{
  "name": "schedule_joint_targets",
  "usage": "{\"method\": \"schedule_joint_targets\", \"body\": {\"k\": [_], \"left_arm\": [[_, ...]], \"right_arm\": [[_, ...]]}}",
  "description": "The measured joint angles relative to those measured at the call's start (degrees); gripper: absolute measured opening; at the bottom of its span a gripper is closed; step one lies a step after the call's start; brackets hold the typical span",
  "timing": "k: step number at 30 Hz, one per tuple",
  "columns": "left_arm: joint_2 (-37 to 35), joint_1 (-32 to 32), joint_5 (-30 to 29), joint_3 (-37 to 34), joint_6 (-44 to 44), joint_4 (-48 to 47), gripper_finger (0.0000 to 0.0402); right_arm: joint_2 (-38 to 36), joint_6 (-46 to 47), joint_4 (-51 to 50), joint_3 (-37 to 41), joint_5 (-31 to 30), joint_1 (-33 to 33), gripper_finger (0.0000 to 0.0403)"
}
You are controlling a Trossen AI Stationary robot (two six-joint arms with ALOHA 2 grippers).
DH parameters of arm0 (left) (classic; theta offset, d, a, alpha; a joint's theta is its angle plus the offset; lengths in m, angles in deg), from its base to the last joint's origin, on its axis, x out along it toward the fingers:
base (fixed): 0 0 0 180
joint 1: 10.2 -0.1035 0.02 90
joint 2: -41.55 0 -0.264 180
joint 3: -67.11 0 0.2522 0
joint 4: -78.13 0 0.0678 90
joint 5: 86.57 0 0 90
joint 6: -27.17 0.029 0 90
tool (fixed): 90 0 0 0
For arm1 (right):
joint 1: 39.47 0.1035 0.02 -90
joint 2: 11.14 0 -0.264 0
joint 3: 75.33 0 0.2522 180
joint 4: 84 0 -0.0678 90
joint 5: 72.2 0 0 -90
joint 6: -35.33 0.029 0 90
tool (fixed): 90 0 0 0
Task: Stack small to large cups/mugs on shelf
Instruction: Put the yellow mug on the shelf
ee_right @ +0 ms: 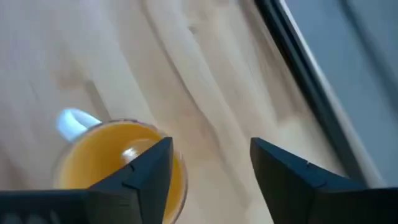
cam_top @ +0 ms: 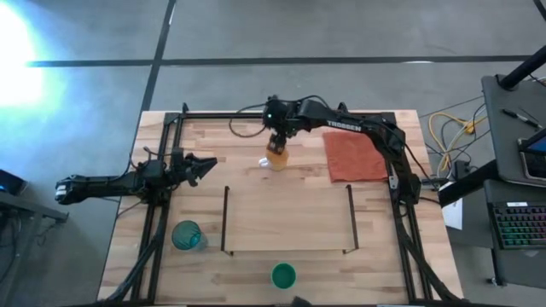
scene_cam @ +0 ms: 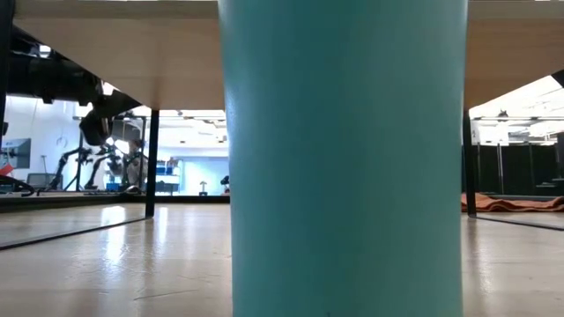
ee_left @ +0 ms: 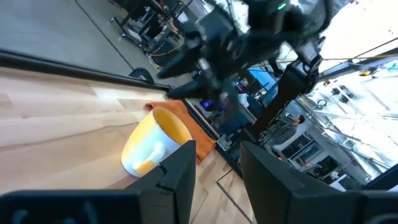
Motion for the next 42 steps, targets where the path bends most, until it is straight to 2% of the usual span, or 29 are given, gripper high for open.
{"method": "schedule_joint_targets", "body": {"k": [6, 9, 14, 19, 27, 34, 38, 42], "left_arm": [[1.70, -0.05, 0.20, 0.00, -0.98, -1.90, 0.0112], [2.67, -0.07, 0.20, 0.00, -0.98, -2.55, 0.0112], [2.97, -0.07, 0.70, 0.02, -0.98, -2.52, 0.0112], [2.88, -0.07, 2.48, 0.02, -0.59, -2.50, 0.0112], [2.85, -0.07, 5.10, 0.02, -0.43, -3.90, 0.0112], [2.58, -0.07, 7.18, 0.02, -0.41, -4.31, 0.0112], [2.66, -0.07, 7.28, 0.02, -0.42, -4.43, 0.0112], [2.66, -0.07, 7.26, 0.02, -0.43, -4.55, 0.0112]], "right_arm": [[-0.23, 32.07, -15.51, -4.84, 0.40, 0.03, 0.0212], [-0.25, 40.53, -18.22, -3.58, 2.02, 1.21, 0.0212], [-0.23, 49.80, -16.89, -1.29, 3.96, 3.46, 0.0212], [-0.23, 53.62, -16.15, -0.85, 3.85, 5.52, 0.0212], [0.34, 60.02, -9.56, 4.14, 3.26, 6.99, 0.0212], [0.40, 60.78, -7.50, 8.95, 0.95, 6.93, 0.0208], [0.40, 59.90, -4.41, 11.42, 0.55, 6.60, 0.0179], [0.40, 56.61, -4.23, 11.66, 0.38, 5.70, 0.0121]]}}
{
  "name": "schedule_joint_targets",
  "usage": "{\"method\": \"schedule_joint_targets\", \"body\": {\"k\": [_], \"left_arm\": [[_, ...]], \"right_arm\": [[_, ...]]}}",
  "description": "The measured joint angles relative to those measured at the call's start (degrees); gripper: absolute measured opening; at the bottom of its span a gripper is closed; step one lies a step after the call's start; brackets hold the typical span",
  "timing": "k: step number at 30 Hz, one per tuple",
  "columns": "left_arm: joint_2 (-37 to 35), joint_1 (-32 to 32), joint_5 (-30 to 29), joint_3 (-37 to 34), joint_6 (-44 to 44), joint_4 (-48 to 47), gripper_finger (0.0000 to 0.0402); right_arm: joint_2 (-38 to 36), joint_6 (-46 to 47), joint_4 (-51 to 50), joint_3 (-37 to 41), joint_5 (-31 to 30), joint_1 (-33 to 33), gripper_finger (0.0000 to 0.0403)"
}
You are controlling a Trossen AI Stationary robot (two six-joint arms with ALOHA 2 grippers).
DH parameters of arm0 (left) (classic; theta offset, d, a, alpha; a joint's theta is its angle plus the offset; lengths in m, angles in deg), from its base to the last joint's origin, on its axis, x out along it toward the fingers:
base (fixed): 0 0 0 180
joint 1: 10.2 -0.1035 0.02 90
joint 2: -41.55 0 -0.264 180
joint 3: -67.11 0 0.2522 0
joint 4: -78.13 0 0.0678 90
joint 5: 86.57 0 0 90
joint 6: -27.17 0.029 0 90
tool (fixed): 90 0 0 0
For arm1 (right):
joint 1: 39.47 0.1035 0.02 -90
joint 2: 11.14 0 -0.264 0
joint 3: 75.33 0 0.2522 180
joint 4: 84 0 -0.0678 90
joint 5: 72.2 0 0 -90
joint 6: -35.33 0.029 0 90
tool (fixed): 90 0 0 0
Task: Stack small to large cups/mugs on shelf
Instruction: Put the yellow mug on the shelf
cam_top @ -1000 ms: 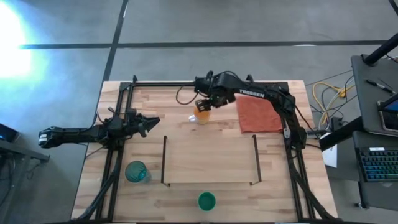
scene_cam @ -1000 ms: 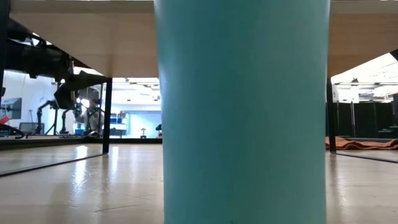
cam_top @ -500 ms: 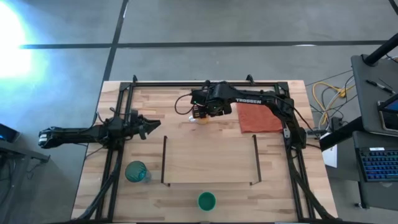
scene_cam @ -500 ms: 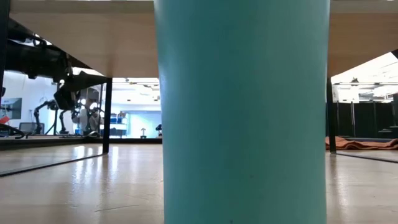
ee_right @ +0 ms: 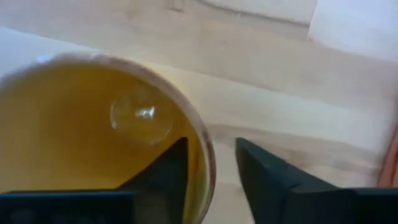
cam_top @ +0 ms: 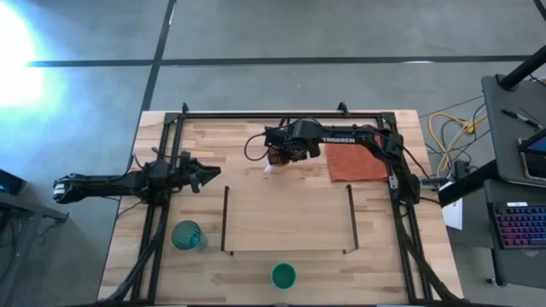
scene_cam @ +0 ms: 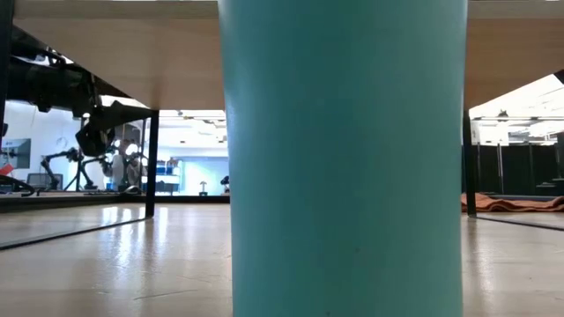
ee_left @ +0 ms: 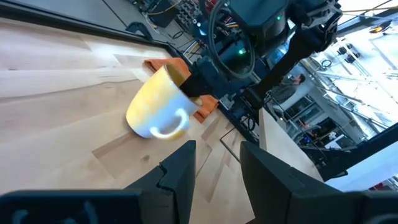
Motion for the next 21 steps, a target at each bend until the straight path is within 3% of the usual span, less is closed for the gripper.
{"method": "schedule_joint_targets", "body": {"k": [6, 21], "left_arm": [[-0.03, 0.00, -0.03, 0.00, -0.17, 0.00, 0.0112], [0.02, 0.00, -0.85, 0.31, -0.59, -0.07, 0.0112]], "right_arm": [[0.04, -6.74, -0.60, -1.35, -0.08, -1.87, 0.0022], [0.02, -21.46, -1.82, -1.77, -0.05, -4.52, 0.0014]]}}
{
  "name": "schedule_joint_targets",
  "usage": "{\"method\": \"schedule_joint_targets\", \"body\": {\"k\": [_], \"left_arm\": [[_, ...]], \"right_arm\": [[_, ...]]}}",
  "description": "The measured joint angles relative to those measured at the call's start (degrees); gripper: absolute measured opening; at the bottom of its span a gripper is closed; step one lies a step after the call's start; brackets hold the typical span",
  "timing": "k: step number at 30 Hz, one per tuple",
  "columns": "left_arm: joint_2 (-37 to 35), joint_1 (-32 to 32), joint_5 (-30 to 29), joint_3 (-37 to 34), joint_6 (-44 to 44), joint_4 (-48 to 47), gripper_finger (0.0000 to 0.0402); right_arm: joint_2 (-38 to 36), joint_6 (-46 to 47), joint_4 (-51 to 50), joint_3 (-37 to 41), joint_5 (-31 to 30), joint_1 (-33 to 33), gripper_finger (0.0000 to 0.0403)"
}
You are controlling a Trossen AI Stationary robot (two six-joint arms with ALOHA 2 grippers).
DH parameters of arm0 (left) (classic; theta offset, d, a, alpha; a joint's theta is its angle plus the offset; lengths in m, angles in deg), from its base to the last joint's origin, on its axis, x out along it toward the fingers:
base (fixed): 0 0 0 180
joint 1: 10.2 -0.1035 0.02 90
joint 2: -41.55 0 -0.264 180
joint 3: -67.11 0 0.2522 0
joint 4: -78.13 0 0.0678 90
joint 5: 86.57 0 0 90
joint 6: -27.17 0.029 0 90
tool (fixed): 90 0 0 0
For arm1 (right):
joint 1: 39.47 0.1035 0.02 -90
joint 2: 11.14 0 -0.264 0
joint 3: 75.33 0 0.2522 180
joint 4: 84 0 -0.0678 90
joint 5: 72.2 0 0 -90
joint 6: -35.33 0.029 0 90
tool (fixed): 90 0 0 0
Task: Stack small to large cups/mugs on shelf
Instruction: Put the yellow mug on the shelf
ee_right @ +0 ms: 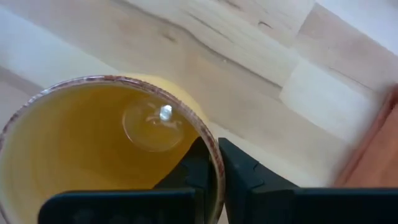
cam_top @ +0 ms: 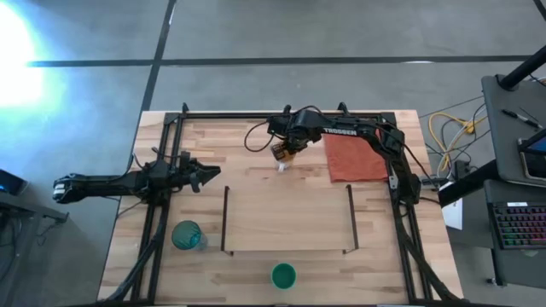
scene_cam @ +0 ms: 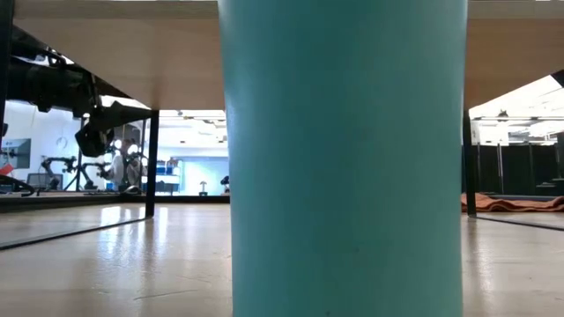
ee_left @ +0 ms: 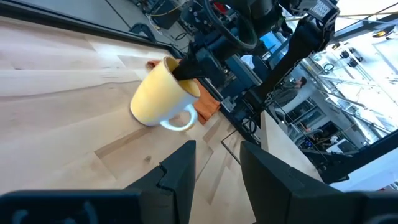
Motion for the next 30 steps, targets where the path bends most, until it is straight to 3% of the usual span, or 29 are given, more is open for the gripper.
{"method": "schedule_joint_targets", "body": {"k": [4, 17, 24, 30], "left_arm": [[-0.09, 0.00, 0.00, 0.02, -0.02, 0.08, 0.0112], [1.18, 0.00, -0.35, 0.09, -0.15, 0.09, 0.0112], [0.93, 0.00, -0.54, 0.30, -0.13, 0.45, 0.0112], [1.03, -0.02, -0.63, 0.64, 0.00, 0.51, 0.0112]], "right_arm": [[-0.39, -2.71, -7.23, -4.03, -0.15, 0.13, 0.0014], [-1.24, -4.03, -28.09, -28.03, -1.08, 0.56, 0.0013], [-6.26, -0.23, -27.43, -28.45, 7.23, 3.68, 0.0013], [-12.67, 4.44, -27.50, -22.81, 8.70, 8.96, 0.0013]]}}
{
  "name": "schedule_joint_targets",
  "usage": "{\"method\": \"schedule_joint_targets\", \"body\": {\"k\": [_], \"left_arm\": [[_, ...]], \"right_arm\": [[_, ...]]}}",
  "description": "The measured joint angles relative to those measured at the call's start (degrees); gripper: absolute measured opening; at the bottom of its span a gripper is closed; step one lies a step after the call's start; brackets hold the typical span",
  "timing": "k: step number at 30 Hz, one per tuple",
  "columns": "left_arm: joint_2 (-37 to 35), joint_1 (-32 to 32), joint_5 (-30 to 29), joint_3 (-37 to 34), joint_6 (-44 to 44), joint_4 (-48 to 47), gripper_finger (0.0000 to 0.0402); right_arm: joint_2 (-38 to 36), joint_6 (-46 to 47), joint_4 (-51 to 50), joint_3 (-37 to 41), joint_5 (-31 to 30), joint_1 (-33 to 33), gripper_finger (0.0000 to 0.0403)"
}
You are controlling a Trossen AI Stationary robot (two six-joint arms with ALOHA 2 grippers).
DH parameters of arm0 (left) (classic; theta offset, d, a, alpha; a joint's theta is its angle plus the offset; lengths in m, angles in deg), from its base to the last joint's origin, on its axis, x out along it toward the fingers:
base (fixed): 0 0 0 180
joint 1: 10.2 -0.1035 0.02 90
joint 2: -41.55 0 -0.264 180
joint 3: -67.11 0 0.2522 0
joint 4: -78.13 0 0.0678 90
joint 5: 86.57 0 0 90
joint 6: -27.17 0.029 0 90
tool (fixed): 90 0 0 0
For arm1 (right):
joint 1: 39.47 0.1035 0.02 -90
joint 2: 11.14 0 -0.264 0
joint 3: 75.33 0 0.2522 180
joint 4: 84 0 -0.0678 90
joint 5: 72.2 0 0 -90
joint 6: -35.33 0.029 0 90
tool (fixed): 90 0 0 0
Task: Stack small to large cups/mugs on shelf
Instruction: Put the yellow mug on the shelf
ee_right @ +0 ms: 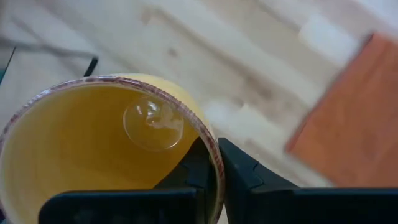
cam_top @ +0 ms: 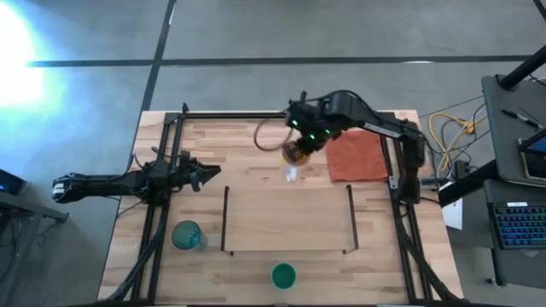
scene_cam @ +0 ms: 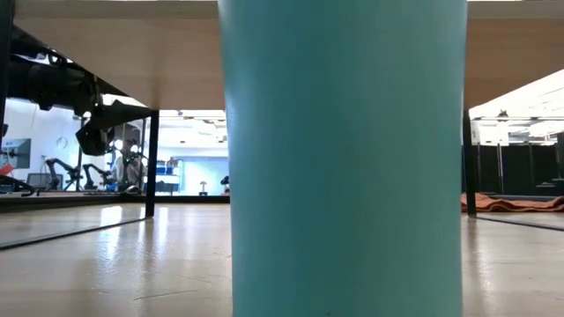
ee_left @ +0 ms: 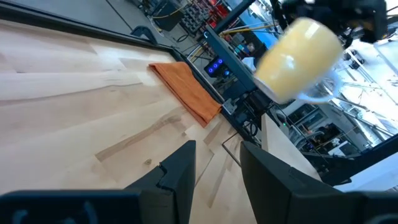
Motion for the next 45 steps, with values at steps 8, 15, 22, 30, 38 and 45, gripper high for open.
{"method": "schedule_joint_targets", "body": {"k": [8, 15, 22, 30, 38, 45], "left_arm": [[0.15, 0.00, -0.02, 0.07, 0.06, -0.04, 0.0112], [0.15, 0.00, -0.02, 0.10, 0.37, 0.03, 0.0112], [0.17, 0.00, -0.08, 0.10, 0.39, 0.00, 0.0112], [0.39, 0.00, -0.87, 0.10, 0.35, -0.10, 0.0112], [0.52, 0.00, -1.80, 0.10, 0.12, -0.01, 0.0112], [0.48, -0.02, -2.36, 0.10, -0.02, 0.03, 0.0112]], "right_arm": [[-11.28, 10.08, -0.10, 12.51, -3.00, 8.96, 0.0013], [-17.43, 16.24, -0.19, 22.47, -3.79, 18.51, 0.0013], [-17.65, 23.23, -0.03, 25.28, -4.01, 25.34, 0.0013], [-17.55, 29.63, 0.03, 25.87, -5.77, 29.63, 0.0013], [-17.51, 29.50, -0.05, 28.77, -6.94, 31.08, 0.0013], [-17.51, 27.14, -0.06, 29.58, -6.15, 31.08, 0.0015]]}}
